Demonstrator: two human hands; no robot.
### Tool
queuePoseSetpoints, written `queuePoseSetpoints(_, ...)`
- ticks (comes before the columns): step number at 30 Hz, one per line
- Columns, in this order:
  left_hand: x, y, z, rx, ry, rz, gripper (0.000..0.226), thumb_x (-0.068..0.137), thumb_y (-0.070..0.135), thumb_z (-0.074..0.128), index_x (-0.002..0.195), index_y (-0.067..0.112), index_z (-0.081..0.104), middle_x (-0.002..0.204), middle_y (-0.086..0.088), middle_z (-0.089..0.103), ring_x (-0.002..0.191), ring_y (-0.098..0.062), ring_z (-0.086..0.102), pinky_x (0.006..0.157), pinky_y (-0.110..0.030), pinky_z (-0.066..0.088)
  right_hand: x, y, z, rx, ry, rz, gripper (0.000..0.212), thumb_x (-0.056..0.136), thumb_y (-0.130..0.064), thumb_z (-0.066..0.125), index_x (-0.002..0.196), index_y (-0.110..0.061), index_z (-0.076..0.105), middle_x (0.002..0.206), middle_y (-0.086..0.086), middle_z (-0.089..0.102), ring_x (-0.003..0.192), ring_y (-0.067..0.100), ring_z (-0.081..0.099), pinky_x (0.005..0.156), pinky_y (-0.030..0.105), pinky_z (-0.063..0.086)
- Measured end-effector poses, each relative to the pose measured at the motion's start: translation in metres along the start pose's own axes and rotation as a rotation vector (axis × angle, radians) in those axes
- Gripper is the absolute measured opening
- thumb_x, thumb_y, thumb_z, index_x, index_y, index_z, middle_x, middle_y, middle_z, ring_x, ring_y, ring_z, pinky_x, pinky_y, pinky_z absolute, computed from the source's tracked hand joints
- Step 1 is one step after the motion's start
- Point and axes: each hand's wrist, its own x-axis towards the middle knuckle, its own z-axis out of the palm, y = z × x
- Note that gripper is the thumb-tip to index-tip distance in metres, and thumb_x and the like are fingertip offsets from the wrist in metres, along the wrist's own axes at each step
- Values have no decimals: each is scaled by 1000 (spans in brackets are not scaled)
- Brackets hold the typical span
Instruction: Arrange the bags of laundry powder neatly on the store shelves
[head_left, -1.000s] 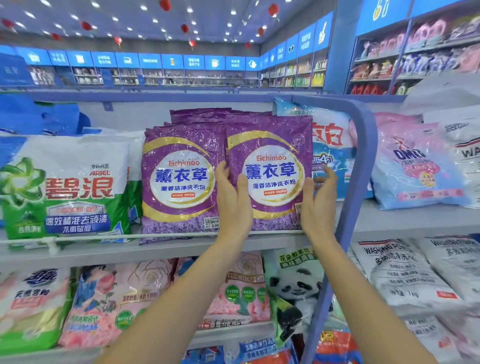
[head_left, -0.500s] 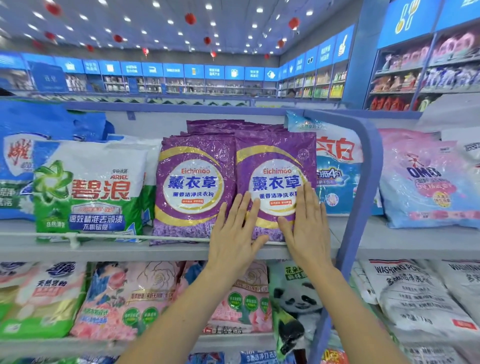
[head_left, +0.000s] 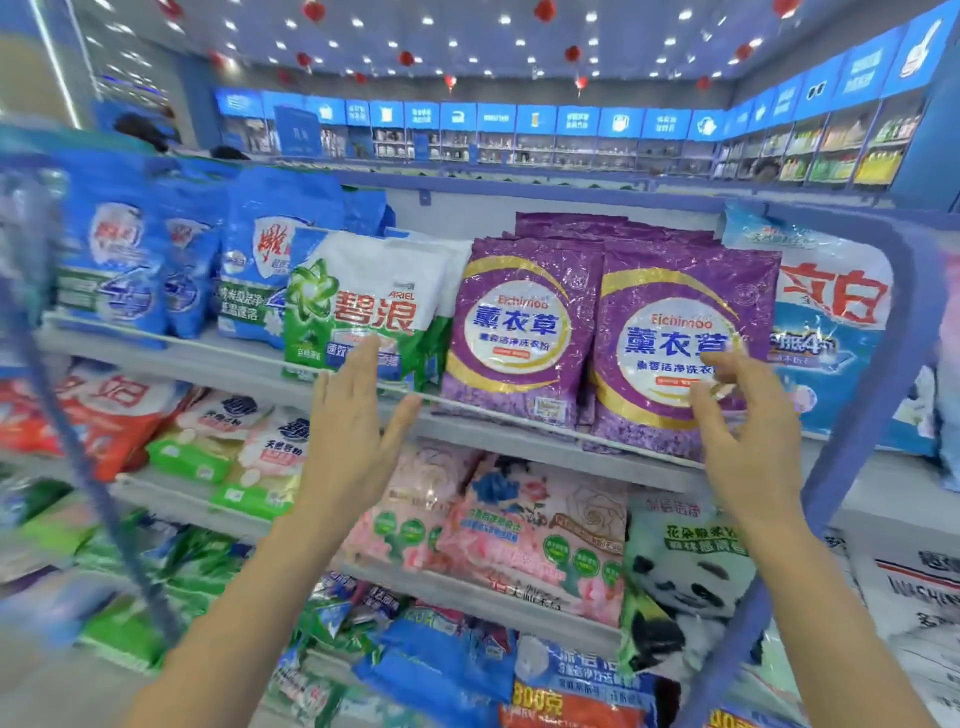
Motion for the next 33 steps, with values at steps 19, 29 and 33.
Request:
queuePoseSetpoints(19, -283, -190, -270, -257, 698, -857, 32, 92, 6, 49, 67, 19, 63, 55, 7, 62, 50, -2, 54, 49, -11, 42, -166, -181, 217, 926, -649, 396, 30, 63, -53, 55, 67, -27, 70, 55, -7, 60, 49, 4, 49, 46, 12, 38)
queuePoseSetpoints(29, -299, -329, -385, -176, 734, -899, 20, 91, 8, 51, 73, 4, 60, 52, 3, 52, 47, -5, 44, 45, -11, 37, -216, -327, 385, 977, -830, 398, 40, 63, -59, 55, 73, -23, 68, 54, -4, 57, 47, 4, 47, 43, 11, 38)
queuePoseSetpoints(33, -300, -385, -421, -263, 779, -914, 50, 66, 61, 67, 75, 12, 65, 57, -1, 53, 50, -11, 45, 45, -16, 35, -222, -376, 442, 969, -846, 435, 28, 78, -46, 51, 69, -26, 68, 53, -4, 57, 46, 5, 47, 41, 11, 37)
